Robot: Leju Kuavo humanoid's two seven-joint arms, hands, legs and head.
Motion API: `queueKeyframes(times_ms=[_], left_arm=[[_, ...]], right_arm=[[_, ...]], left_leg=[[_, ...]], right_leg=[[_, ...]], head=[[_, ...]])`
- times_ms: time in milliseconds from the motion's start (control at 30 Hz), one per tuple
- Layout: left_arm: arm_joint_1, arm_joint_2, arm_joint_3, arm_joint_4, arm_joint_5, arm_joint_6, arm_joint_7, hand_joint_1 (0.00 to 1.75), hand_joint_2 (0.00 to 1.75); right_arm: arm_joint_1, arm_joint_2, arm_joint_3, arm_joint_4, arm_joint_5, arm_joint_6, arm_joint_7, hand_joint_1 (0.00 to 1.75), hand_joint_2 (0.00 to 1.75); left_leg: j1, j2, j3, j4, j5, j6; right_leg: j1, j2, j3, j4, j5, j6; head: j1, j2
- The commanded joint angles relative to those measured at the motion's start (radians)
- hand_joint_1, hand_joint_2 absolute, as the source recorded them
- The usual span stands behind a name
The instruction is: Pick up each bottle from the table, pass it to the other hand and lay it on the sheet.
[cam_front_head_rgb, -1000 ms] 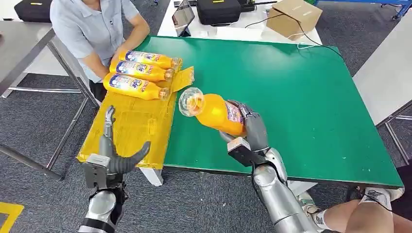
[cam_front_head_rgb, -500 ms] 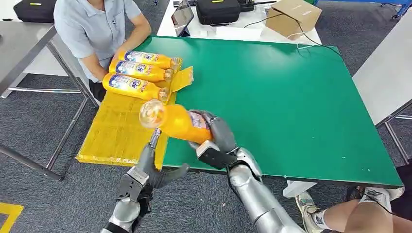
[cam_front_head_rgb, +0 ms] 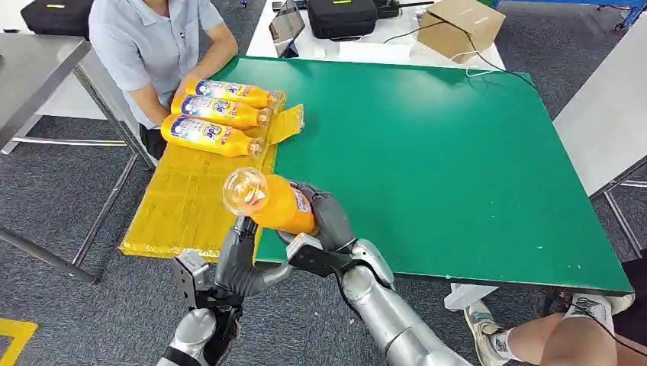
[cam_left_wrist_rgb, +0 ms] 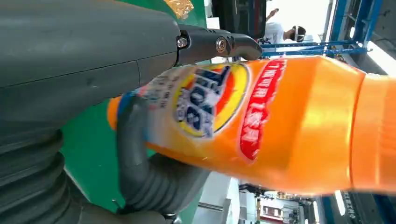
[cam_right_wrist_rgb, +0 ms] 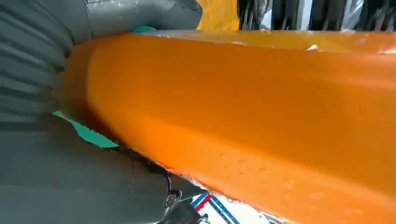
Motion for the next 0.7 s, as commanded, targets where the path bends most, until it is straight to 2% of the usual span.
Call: queueKeyframes(times_ms=[33,367,700], left_arm=[[-0.056,0.004,-0.015,0.099,0.078,-0.070,0.026,0.00,1.75],[-0.060,0.004,-0.016,0.099,0.057,-0.046,0.021,0.00,1.75],[-0.059,0.007,0.022,0.083,0.081,-0.045,0.032,0.00,1.75]], right_arm=[[-0.036,0.016,0.116,0.118,0.018,-0.025,-0.017,1.75,1.75],[-0.034,0.018,0.128,0.114,0.024,-0.022,-0.015,1.75,1.75],[-0.026,0.019,0.172,0.124,0.047,-0.046,0.034,1.75,1.75]], left_leg=[[0.000,0.000,0.004,-0.001,-0.001,-0.001],[0.000,0.000,0.003,-0.001,-0.001,0.000],[0.001,0.000,0.003,-0.001,-0.001,-0.001]], right_leg=[[0.001,-0.001,0.004,-0.001,-0.001,-0.001],[0.000,-0.001,0.003,-0.001,-0.001,-0.001],[0.001,-0.001,0.003,-0.001,-0.001,-0.001]], head=[[0.000,0.000],[0.000,0.000],[0.000,0.000]])
